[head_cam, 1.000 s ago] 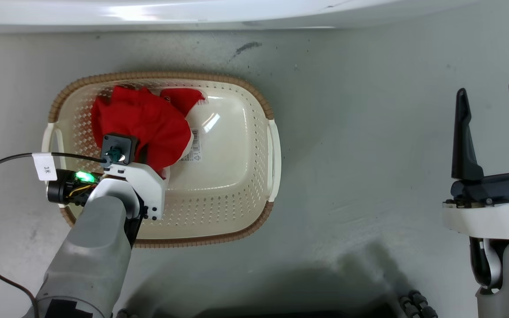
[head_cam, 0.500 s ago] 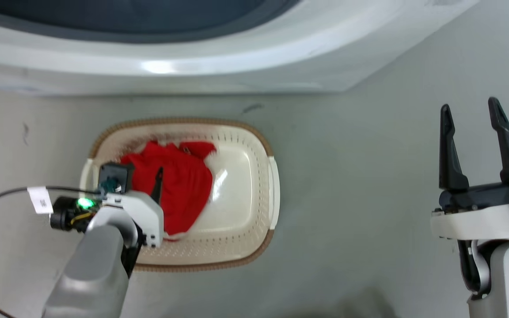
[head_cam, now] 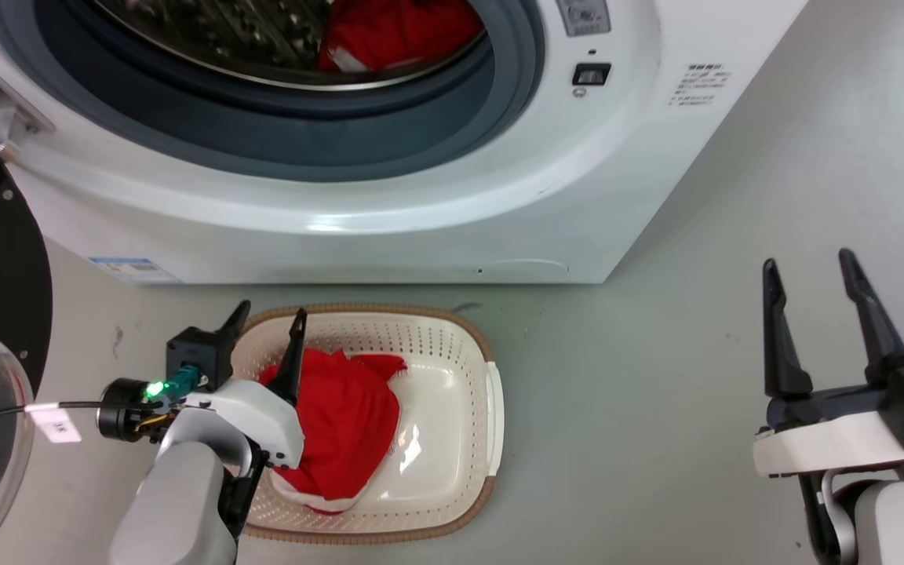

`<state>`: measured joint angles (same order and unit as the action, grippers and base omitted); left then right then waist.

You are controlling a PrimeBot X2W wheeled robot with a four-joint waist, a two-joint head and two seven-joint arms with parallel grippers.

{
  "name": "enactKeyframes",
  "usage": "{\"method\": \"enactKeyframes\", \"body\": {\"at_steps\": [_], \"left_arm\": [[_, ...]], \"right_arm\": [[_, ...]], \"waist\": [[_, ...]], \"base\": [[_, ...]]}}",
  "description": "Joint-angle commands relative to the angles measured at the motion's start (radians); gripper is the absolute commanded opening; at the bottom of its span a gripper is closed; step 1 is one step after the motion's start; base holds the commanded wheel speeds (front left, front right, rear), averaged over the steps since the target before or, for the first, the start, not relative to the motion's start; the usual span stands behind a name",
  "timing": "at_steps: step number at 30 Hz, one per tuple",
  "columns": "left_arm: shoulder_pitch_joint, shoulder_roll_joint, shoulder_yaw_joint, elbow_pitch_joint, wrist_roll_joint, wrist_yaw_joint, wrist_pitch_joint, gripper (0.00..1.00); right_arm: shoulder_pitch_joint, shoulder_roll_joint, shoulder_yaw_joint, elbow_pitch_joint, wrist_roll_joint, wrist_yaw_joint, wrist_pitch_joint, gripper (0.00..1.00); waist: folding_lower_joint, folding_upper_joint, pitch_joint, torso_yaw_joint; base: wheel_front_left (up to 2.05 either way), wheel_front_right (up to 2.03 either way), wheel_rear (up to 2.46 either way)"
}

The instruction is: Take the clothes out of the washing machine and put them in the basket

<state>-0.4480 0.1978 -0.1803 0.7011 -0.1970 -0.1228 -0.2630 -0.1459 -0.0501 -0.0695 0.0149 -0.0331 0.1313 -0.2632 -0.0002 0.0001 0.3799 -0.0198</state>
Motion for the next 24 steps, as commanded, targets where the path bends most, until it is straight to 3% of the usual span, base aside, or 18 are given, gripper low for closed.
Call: {"method": "enactKeyframes", "body": {"at_steps": [1, 10, 16, 24], "left_arm": [[0.008, 0.0, 0.009, -0.021, -0.006, -0.002, -0.003, 1.0], [-0.025, 0.05, 0.005, -0.172, -0.035, -0.007, -0.003, 1.0], [-0.157, 0.139, -0.064, -0.161, -0.094, -0.007, 0.016, 1.0], [-0.474, 0.277, -0.223, -0.162, -0.192, -0.007, 0.243, 1.0]], "right_arm": [[0.012, 0.0, 0.005, 0.006, 0.01, -0.001, -0.002, 1.0], [0.014, 0.0, 0.029, 0.001, 0.04, -0.001, -0.002, 1.0], [-0.002, 0.0, 0.042, -0.002, 0.066, -0.001, -0.002, 1.0], [-0.03, 0.0, 0.071, -0.015, 0.104, -0.001, -0.002, 1.0]], "waist": [[0.0002, -0.0001, -0.024, -0.001], [0.0002, -0.0001, -0.015, -0.048], [0.0002, -0.0001, 0.047, -0.102], [0.0002, -0.0001, 0.188, -0.17]], "base": [[0.0, 0.0, 0.0], [0.0, 0.0, 0.0], [0.0, 0.0, 0.0], [0.0, 0.0, 0.0]]}}
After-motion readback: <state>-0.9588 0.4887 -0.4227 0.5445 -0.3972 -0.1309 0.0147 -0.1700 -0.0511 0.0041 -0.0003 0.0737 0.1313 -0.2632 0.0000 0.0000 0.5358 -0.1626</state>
